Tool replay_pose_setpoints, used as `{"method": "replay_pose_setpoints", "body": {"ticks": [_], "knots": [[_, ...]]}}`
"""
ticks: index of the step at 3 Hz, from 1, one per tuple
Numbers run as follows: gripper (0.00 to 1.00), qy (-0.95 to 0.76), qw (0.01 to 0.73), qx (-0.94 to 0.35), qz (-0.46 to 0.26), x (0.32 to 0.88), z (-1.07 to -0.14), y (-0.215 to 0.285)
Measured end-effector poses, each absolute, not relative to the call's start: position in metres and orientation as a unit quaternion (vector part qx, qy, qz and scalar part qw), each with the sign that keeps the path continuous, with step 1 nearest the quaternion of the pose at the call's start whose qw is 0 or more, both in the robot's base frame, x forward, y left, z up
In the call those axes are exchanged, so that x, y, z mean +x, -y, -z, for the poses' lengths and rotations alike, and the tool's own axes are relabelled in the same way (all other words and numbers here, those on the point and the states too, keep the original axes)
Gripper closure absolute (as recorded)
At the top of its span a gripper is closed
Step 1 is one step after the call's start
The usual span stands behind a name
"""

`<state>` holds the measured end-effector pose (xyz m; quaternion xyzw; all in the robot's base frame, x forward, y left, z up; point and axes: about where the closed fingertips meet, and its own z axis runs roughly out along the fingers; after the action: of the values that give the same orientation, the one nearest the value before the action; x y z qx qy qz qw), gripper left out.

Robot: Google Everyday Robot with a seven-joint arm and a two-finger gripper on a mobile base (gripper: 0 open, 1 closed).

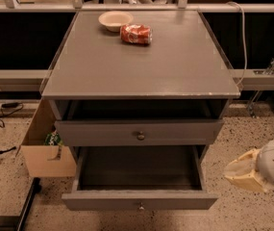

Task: Close middle drawer

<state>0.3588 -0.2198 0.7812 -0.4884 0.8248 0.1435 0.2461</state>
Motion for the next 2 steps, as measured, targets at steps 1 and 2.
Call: {"method": "replay_pose_setpoints", "body": {"ticks": [1,2], "knots": [[1.0,-0.822,0.25,-0.492,-0.137,0.358,-0.783,0.217],[1.0,-0.825,0.258,-0.48,-0.149,0.351,-0.756,0.216]]}}
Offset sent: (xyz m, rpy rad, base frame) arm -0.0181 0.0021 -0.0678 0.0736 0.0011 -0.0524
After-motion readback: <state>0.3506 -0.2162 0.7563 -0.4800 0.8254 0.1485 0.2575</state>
